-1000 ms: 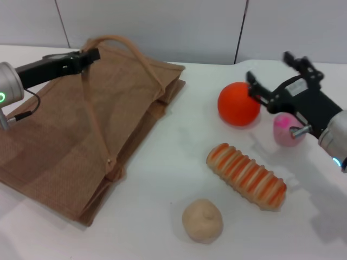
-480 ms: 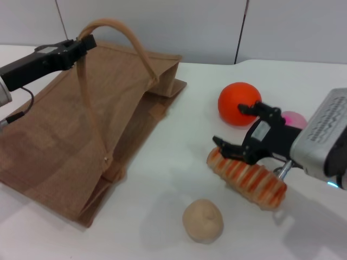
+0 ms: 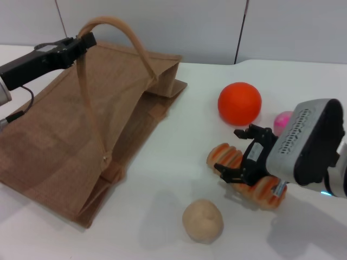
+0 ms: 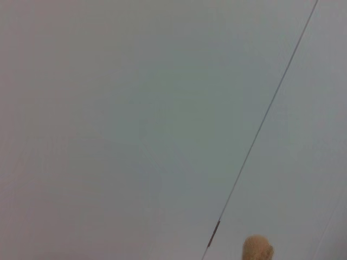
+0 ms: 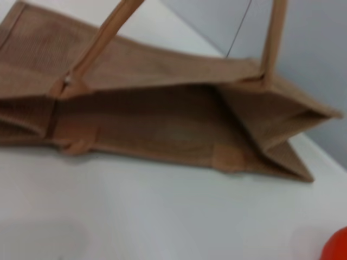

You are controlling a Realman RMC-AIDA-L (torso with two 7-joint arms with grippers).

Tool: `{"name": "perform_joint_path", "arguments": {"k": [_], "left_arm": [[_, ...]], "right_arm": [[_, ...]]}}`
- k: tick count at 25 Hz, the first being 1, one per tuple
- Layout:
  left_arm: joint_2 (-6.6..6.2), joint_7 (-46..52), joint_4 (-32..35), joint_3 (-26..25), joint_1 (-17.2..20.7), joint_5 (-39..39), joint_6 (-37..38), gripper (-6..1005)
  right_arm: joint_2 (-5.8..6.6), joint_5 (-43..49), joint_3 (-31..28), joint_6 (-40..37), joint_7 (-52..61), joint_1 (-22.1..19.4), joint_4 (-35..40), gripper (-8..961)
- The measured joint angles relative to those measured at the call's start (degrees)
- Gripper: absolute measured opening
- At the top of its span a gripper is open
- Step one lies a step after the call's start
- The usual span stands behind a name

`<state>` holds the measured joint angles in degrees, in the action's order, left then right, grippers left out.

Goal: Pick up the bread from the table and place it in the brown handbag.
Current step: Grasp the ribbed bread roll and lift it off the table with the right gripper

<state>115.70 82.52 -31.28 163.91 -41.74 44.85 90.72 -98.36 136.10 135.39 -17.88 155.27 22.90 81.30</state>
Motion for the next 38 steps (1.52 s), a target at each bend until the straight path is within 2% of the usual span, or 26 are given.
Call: {"name": "perform_joint_path", "arguments": {"k": [3,8,11,24,31,38], "left_arm": [[0.01,0.0,0.0,0.0,0.0,0.06,0.02,148],[0.03,0.0,0.0,0.0,0.0,0.12,0.07,150],[0.01,0.05,0.0,0.0,0.0,0.14,0.13,152],[-0.04,0.14,0.0,0.0,0.0,0.16,0.33,159],[-0.04,0.07,-0.01,-0.08,0.0,0.15,0.34,163],[-0.04,0.0,0.0,-0.09,0.0,0.17,0.34,167]], "right_arm": [[-1.86,-0.08,-2.51,-4.88,-2.13,-0.01,-0.86,869],[-5.65,-0.15,-7.71,-11.73,-7.54,-0.63,-2.51,868],[-6.86,-0.18,-10.05,-14.37,-9.23,-0.72,-3.41,868],[-7.54,-0.84,-12.3,-19.04,-10.21,0.0,-5.52,868],[-8.46,-0.85,-12.86,-20.28,-10.94,0.67,-6.91,867],[-8.51,-0.84,-12.84,-20.46,-11.01,0.66,-6.62,831]]}}
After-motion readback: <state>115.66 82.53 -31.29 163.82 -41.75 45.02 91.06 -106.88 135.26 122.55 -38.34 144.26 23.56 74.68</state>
